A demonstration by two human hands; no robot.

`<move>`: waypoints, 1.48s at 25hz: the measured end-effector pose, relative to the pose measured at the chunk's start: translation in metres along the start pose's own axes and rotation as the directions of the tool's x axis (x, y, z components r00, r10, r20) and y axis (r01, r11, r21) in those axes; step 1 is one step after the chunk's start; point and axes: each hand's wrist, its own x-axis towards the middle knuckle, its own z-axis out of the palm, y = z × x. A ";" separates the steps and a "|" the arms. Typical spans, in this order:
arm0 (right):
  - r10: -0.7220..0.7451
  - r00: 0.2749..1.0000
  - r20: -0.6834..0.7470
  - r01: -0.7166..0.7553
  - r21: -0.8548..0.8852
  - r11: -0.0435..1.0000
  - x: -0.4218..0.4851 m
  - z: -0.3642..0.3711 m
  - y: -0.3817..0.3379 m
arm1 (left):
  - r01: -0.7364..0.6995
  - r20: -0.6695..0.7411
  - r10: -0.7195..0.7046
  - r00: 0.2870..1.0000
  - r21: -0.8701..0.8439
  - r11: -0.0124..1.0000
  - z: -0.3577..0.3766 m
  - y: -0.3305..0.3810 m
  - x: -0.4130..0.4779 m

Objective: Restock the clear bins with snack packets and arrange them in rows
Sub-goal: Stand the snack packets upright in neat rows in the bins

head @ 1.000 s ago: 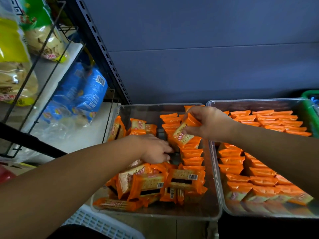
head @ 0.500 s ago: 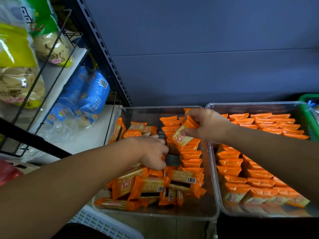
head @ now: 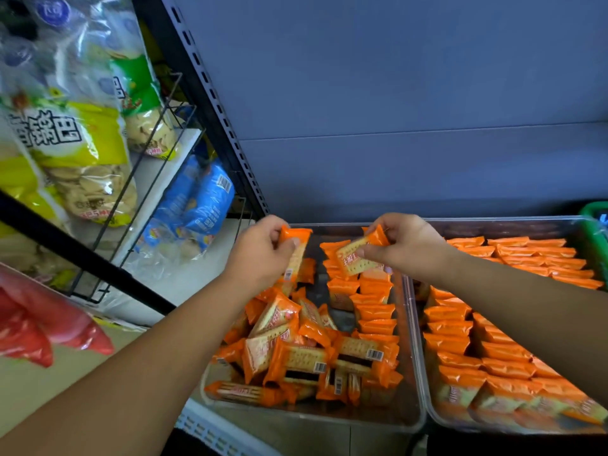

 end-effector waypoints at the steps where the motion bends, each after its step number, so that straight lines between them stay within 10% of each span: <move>1: 0.010 1.000 -0.002 -0.010 0.017 1.000 0.000 0.000 0.000 | 0.025 -0.072 -0.026 0.997 -0.005 1.000 -0.003 -0.004 0.002; 9: 0.105 0.979 0.177 -0.153 0.283 0.947 0.004 -0.001 -0.001 | 0.067 -0.142 -0.016 0.990 0.365 0.928 -0.008 -0.021 0.020; 13: 0.122 0.962 0.244 -0.200 0.326 0.924 0.007 -0.003 0.001 | -0.173 -0.027 0.179 0.983 0.155 0.973 0.002 0.011 0.009; 18: 0.125 0.967 0.221 -0.195 0.335 0.922 0.009 -0.001 0.000 | -0.053 0.305 0.095 0.948 -0.142 0.988 0.016 0.035 -0.004; 24: 0.091 0.992 0.090 -0.120 0.407 0.905 0.006 0.002 -0.007 | 0.014 0.305 0.074 0.949 -0.275 0.961 0.025 0.035 -0.006; 29: 0.049 0.996 0.074 -0.062 0.197 0.978 0.003 0.006 -0.004 | -0.192 0.559 -0.008 0.829 0.298 0.935 0.029 0.012 -0.005; 37: 0.004 0.979 0.206 -0.004 -0.001 1.000 0.002 0.020 0.001 | -0.354 0.736 -0.308 0.603 0.593 0.724 0.027 0.024 -0.007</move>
